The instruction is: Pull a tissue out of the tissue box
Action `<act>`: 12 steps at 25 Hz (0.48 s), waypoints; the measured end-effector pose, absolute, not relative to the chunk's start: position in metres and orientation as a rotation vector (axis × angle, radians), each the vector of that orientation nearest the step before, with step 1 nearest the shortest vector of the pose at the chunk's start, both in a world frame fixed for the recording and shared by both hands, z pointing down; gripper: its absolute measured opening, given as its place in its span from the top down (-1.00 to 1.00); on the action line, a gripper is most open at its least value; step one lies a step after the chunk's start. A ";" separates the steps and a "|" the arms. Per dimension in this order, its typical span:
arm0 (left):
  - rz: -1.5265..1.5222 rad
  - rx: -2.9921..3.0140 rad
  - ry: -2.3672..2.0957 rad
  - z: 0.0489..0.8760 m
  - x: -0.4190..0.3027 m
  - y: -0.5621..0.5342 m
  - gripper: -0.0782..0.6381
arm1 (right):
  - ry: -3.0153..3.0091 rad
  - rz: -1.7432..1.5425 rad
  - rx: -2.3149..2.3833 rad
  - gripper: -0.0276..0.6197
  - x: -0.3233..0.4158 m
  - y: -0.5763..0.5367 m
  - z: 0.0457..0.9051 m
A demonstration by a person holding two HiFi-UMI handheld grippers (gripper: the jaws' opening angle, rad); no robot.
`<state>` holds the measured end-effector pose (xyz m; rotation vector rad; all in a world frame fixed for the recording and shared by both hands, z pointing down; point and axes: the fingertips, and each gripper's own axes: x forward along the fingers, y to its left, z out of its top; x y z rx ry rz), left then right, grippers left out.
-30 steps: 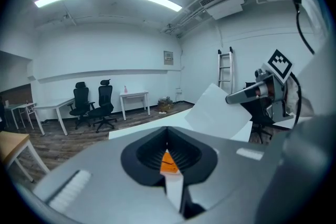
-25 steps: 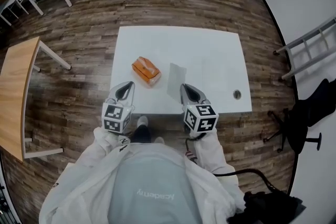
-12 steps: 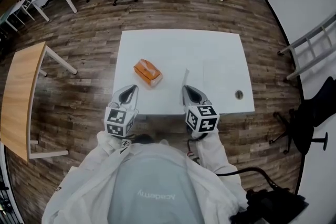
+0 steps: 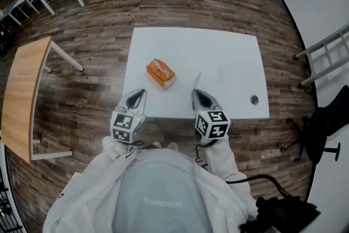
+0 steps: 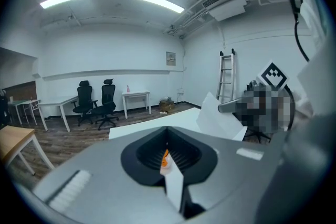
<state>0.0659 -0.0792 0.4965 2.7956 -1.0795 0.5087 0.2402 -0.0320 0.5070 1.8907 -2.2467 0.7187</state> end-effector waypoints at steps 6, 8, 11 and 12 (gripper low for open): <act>0.499 2.806 -1.050 0.497 0.060 -0.089 0.78 | -2.221 0.714 1.927 0.91 0.234 -0.034 0.505; 0.491 2.820 -1.037 0.495 0.060 -0.090 0.78 | -2.211 0.713 1.943 0.91 0.233 -0.033 0.504; 0.478 2.824 -1.023 0.496 0.058 -0.092 0.78 | -2.200 0.707 1.955 0.91 0.228 -0.031 0.502; 0.473 2.824 -1.018 0.496 0.057 -0.093 0.78 | -2.196 0.704 1.957 0.91 0.227 -0.030 0.501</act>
